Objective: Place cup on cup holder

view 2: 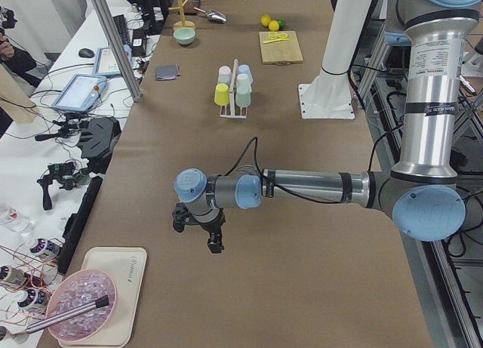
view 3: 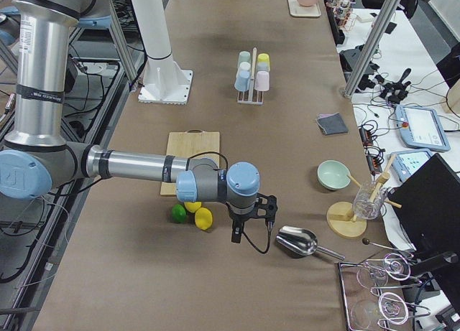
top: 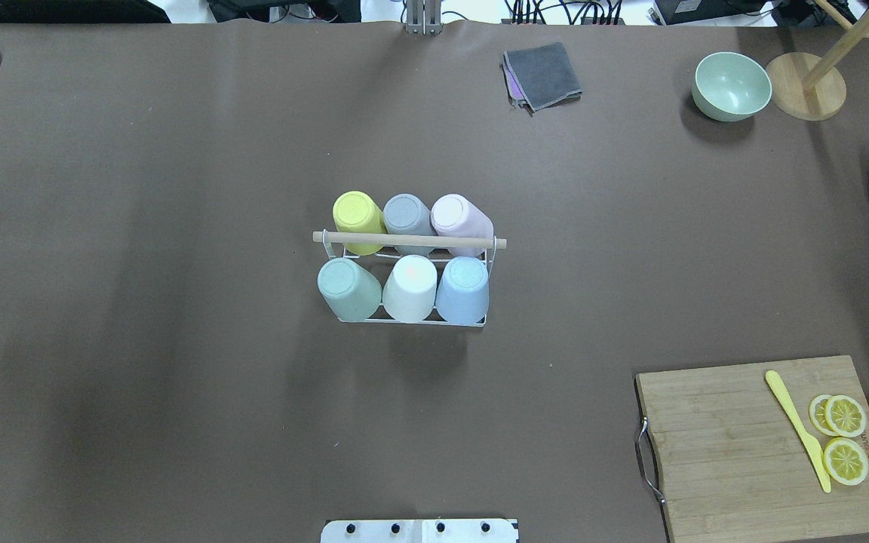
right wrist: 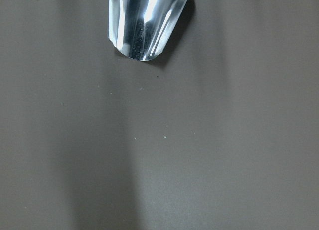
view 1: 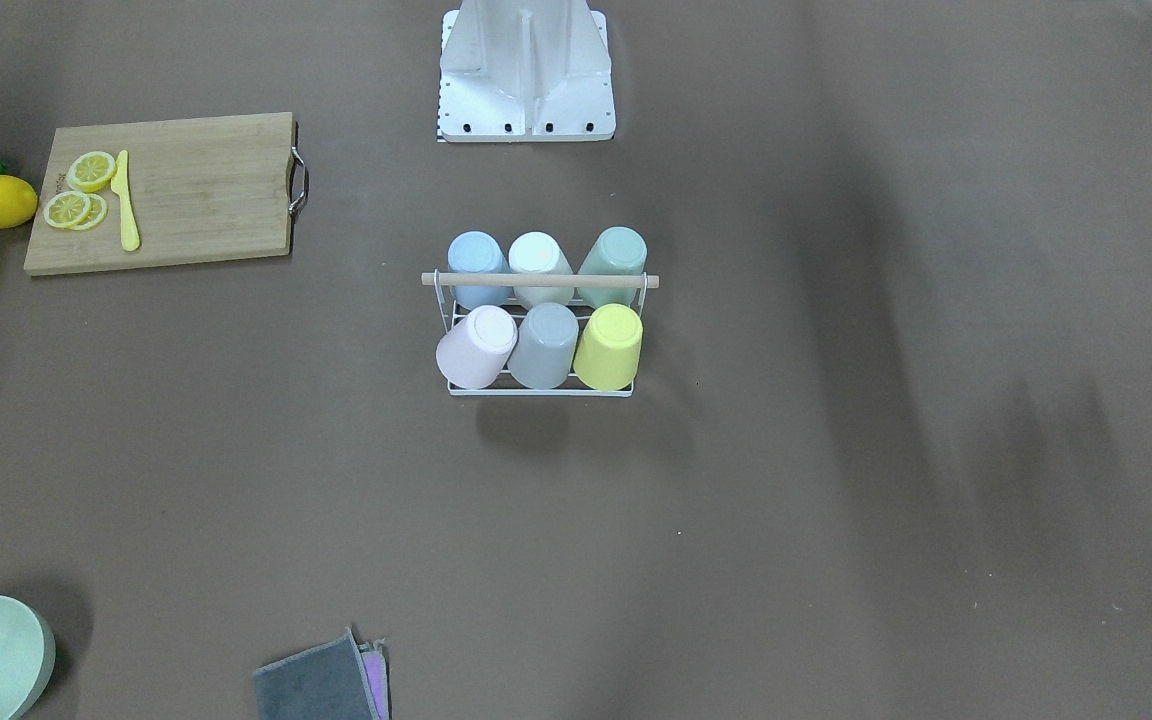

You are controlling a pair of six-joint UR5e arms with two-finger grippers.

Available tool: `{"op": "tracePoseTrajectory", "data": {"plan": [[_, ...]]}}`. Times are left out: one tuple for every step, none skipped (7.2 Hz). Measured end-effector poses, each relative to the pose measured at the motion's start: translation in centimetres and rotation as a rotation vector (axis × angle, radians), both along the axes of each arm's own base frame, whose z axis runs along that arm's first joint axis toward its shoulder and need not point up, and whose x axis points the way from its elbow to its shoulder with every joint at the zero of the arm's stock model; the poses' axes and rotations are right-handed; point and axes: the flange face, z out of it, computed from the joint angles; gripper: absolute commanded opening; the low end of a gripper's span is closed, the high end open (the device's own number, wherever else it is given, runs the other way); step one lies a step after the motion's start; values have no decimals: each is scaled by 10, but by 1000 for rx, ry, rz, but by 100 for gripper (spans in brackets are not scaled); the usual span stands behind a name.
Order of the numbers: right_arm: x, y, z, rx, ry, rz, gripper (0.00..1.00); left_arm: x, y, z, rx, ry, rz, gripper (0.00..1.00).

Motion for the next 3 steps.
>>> {"op": "tracePoseTrajectory", "data": {"plan": [[5, 2, 0, -17, -2, 11, 100, 1, -2, -3, 12, 5, -2, 97], [7, 3, -1, -19, -4, 13, 100, 1, -4, -5, 28, 9, -5, 97], [8, 5, -1, -20, -7, 12, 100, 1, -5, -6, 52, 13, -8, 97]]}}
